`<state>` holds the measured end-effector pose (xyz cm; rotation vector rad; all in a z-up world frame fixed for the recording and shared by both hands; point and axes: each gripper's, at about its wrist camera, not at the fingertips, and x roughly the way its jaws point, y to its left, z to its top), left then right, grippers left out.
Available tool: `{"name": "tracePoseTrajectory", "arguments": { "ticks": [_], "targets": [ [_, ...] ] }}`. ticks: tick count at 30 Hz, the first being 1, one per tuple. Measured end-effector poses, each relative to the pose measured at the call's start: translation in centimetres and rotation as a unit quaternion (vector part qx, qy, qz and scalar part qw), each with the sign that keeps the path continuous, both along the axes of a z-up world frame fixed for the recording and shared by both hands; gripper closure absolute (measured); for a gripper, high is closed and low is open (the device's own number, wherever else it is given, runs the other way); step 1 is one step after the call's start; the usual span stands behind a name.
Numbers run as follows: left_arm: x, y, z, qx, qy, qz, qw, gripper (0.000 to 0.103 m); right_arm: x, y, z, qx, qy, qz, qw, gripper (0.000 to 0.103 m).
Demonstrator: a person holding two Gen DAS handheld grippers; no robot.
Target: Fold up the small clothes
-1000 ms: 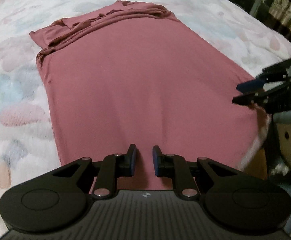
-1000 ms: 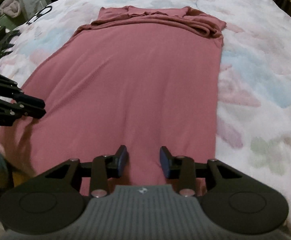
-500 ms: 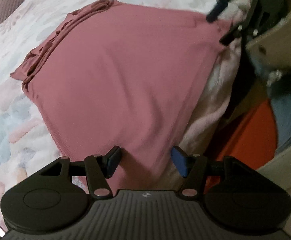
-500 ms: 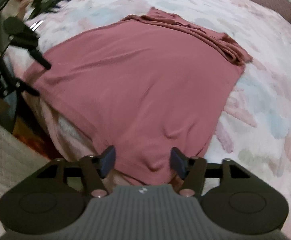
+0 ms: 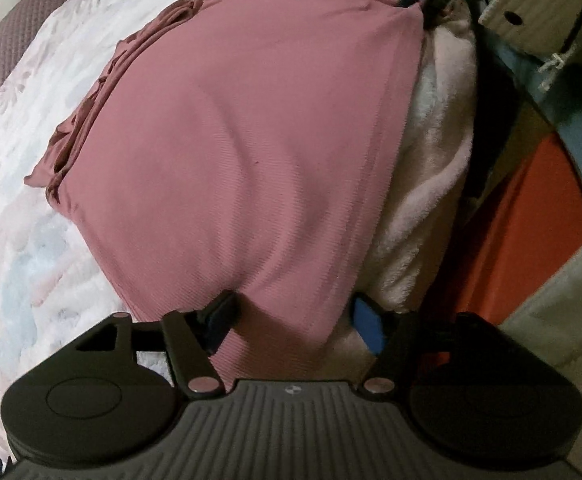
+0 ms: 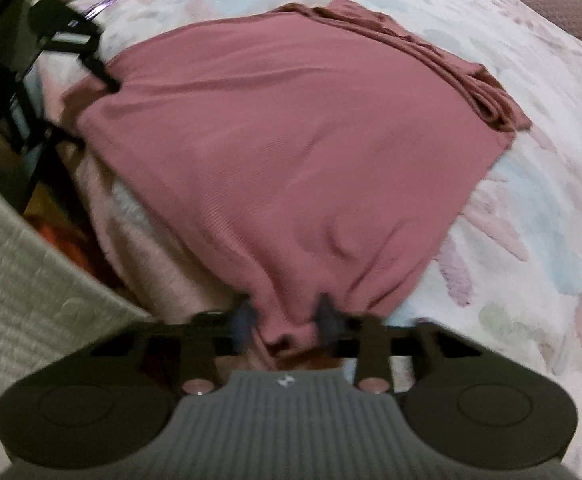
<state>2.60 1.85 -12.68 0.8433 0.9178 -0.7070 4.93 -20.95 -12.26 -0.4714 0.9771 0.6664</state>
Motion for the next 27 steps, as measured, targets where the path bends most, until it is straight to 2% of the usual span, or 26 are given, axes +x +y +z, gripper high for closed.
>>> {"name": "tracePoseTrajectory", "arguments": {
  "ticks": [2, 4, 5, 6, 10, 13, 15, 21, 24, 27],
  "targets": [
    [0.4, 0.2, 0.8, -0.012, 0.015, 0.008, 0.9998, 0.049, 0.5, -0.4, 0.6, 0.019, 0.013, -0.015, 1.000, 0.099],
    [0.5, 0.5, 1.7, -0.019, 0.022, 0.012, 0.9995, 0.058, 0.6, -0.7, 1.4, 0.029, 0.015, -0.021, 0.999, 0.100],
    [0.5, 0.6, 2.1, -0.021, 0.023, 0.013, 0.9994, 0.068, 0.6, -0.8, 1.9, 0.032, 0.015, -0.022, 0.999, 0.100],
    [0.6, 0.7, 2.5, -0.024, 0.020, 0.015, 0.9994, 0.074, 0.6, -0.9, 2.3, 0.034, 0.013, -0.022, 0.999, 0.101],
    [1.5, 1.7, 4.0, -0.029, 0.002, 0.042, 0.9987, 0.087, 0.9, -0.9, 3.7, 0.042, 0.004, -0.024, 0.999, 0.101],
    [2.8, 2.4, 5.0, -0.050, 0.005, 0.068, 0.9964, 0.092, 1.3, -0.8, 4.5, 0.040, -0.006, -0.026, 0.999, 0.101],
    [3.7, 2.6, 5.7, -0.067, 0.007, 0.080, 0.9945, 0.098, 1.9, -0.7, 5.2, 0.044, -0.011, -0.031, 0.998, 0.101],
    [7.3, 2.3, 7.9, -0.101, 0.016, 0.117, 0.9879, 0.099, 3.8, -0.1, 7.1, 0.042, -0.040, -0.043, 0.997, 0.102],
    [9.3, 2.9, 9.5, -0.127, 0.010, 0.131, 0.9832, 0.099, 5.0, -0.1, 8.1, 0.043, -0.052, -0.058, 0.996, 0.102],
    [11.2, 3.2, 10.7, -0.128, -0.010, 0.137, 0.9823, 0.099, 6.7, -0.2, 9.2, 0.046, -0.061, -0.076, 0.994, 0.102]
  ]
}}
